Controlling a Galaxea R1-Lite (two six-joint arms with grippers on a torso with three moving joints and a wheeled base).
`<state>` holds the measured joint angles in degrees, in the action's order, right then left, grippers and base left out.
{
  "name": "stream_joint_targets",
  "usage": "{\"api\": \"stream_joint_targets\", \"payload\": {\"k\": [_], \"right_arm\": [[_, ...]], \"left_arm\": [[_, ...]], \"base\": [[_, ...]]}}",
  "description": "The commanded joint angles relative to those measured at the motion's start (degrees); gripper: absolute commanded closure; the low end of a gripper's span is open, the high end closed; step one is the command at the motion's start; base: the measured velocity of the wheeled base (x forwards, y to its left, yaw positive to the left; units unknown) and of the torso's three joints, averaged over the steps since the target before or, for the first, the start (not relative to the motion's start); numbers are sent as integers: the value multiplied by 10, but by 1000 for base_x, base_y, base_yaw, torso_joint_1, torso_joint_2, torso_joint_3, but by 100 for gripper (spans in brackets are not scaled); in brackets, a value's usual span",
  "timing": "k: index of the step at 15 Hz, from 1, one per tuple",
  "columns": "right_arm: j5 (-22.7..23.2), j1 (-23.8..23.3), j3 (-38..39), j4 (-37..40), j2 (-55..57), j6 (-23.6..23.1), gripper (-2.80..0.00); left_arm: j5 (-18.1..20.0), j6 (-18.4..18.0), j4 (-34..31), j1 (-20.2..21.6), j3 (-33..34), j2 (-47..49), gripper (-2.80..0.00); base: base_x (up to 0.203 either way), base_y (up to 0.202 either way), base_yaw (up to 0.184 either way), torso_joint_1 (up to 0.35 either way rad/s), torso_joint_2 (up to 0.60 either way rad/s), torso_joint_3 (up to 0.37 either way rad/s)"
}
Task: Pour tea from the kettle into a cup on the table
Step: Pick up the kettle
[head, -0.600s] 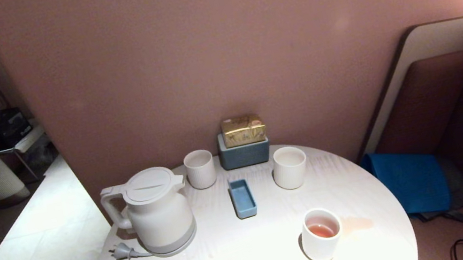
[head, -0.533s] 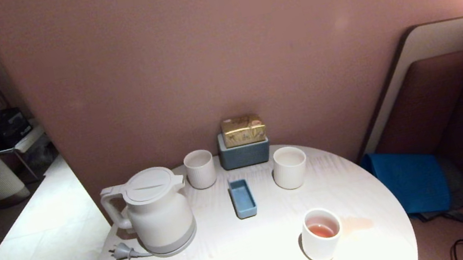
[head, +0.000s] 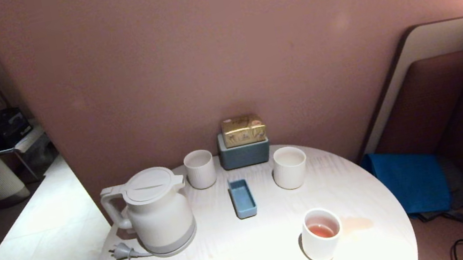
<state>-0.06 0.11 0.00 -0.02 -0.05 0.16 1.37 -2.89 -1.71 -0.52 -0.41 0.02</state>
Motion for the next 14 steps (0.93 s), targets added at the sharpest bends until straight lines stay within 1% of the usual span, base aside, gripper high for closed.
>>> {"api": "stream_joint_targets", "payload": {"k": [1,7,8,9,11,12,14], "right_arm": [[0,0,0,-1,0,0,0],[0,0,0,-1,0,0,0],[0,0,0,-1,0,0,0],[0,0,0,-1,0,0,0],[0,0,0,-1,0,0,0],[0,0,0,0,0,0,0],[0,1,0,-1,0,0,0]], "left_arm": [[0,1,0,0,0,0,0],[-2,7,-2,0,-1,0,0],[-14,7,-5,0,-3,0,0],[-16,5,-5,0,-10,0,0],[-11,5,-5,0,-47,32,0],[-7,6,-3,0,-72,72,0],[-1,6,1,-4,-145,151,0]], "base": [[0,0,0,0,0,0],[0,0,0,0,0,0],[0,0,0,0,0,0],[0,0,0,0,0,0],[0,0,0,0,0,0],[0,0,0,0,0,0],[0,0,0,0,0,0]]}}
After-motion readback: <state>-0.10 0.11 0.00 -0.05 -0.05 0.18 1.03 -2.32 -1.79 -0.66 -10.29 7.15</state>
